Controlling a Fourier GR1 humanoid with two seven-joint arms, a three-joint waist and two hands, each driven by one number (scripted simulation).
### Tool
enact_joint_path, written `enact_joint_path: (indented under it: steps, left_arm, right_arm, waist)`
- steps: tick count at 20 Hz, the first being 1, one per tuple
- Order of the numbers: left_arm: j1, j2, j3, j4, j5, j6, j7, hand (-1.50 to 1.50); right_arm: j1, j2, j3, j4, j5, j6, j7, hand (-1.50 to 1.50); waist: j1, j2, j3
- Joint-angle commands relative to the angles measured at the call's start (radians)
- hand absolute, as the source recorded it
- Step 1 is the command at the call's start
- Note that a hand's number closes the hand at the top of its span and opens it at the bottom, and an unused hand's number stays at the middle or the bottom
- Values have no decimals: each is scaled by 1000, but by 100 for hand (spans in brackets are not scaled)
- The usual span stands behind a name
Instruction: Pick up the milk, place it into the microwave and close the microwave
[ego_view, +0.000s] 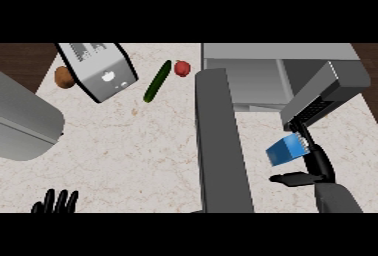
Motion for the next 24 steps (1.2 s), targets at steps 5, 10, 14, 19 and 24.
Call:
enact_joint_path:
  steps: [5, 10, 14, 19, 24]
  left_arm:
    - [9, -2, -37, -17, -17, 11, 1, -150]
    - [19, 28, -7, -63, 32, -5, 38, -150]
    - [50, 51, 19, -35, 63, -42, -20, -150]
    - [24, 29, 5, -2, 30, -14, -29, -150]
    - [-24, 17, -32, -78, 26, 22, 75, -150]
  right_arm:
    - [-31, 12, -24, 88, -10, -76, -74, -150]
    - [-122, 3, 2, 93, 53, -211, -32, 150]
    - [-120, 35, -33, 116, 22, -263, -91, 150]
    - [-194, -1, -66, 126, -19, -195, -71, 150]
    - [-197, 55, -157, 236, -69, -313, -208, 150]
  waist:
    - [1, 1, 0]
    - [9, 3, 1]
    - [6, 2, 0]
    - [3, 1, 0]
    - [25, 15, 4]
